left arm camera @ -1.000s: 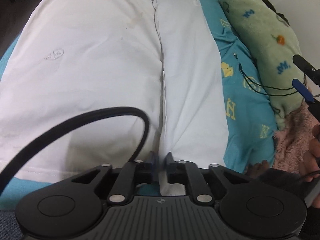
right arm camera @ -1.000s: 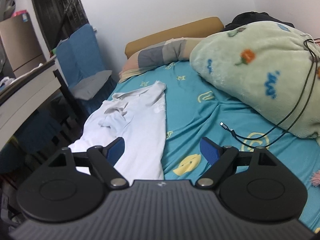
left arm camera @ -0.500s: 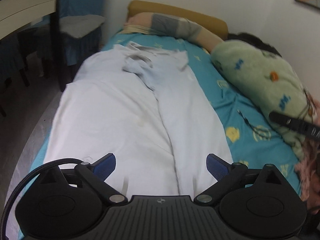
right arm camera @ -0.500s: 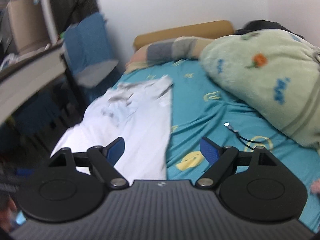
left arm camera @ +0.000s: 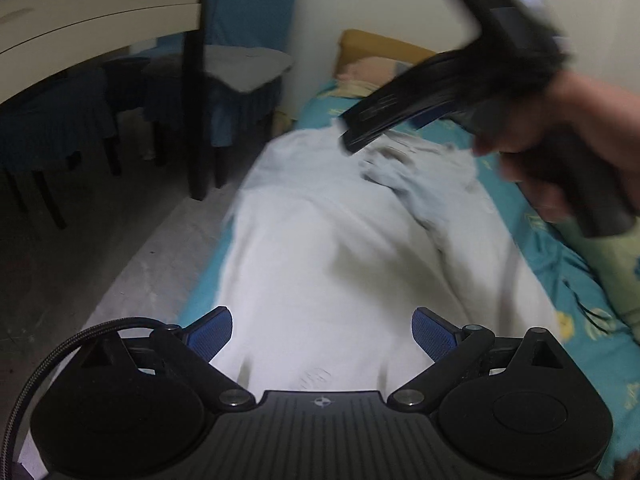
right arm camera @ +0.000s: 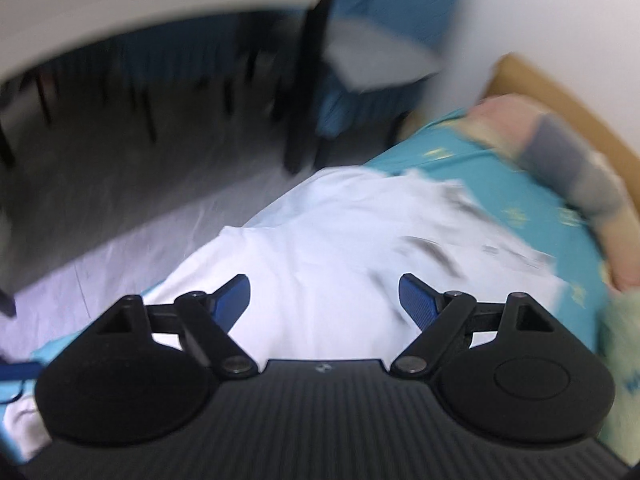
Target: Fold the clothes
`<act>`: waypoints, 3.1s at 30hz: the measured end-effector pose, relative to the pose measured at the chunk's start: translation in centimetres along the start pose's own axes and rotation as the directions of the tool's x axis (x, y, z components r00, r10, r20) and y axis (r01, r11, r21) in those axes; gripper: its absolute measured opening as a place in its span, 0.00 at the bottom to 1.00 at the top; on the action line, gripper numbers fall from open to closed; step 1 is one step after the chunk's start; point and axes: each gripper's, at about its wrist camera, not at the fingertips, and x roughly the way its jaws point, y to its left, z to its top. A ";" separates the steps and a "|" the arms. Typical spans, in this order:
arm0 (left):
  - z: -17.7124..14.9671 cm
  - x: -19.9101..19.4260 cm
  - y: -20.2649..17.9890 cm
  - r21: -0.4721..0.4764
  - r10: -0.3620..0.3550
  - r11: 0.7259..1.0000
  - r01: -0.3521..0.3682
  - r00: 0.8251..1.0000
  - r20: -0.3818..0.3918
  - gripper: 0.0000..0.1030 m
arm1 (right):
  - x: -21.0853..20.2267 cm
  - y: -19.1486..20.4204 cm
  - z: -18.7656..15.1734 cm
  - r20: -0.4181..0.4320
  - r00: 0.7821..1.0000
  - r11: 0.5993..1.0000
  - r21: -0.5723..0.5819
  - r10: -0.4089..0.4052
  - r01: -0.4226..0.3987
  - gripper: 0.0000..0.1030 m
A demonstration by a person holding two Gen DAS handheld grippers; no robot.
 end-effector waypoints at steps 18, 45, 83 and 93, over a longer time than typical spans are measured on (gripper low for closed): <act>0.2 8.2 7.1 -0.249 0.055 0.966 -0.067 0.997 -0.052 0.94 | 25.2 15.4 4.4 -0.286 0.954 0.809 -0.580 -0.091 -0.096 0.58; -0.8 2.2 6.1 -0.286 0.010 0.956 0.066 0.967 0.256 0.93 | 2.7 -11.0 -6.6 0.263 0.792 0.767 0.535 -0.551 0.355 0.09; -1.4 3.8 6.9 -0.021 -0.080 0.997 0.080 0.879 -0.471 0.78 | -20.0 -8.6 -30.2 0.269 0.959 0.597 0.785 -0.088 -0.165 0.73; -1.6 3.6 7.9 -0.039 -0.226 0.971 0.237 0.847 -0.481 0.38 | -19.5 -9.4 -31.2 0.277 0.959 0.521 0.828 -0.060 -0.207 0.73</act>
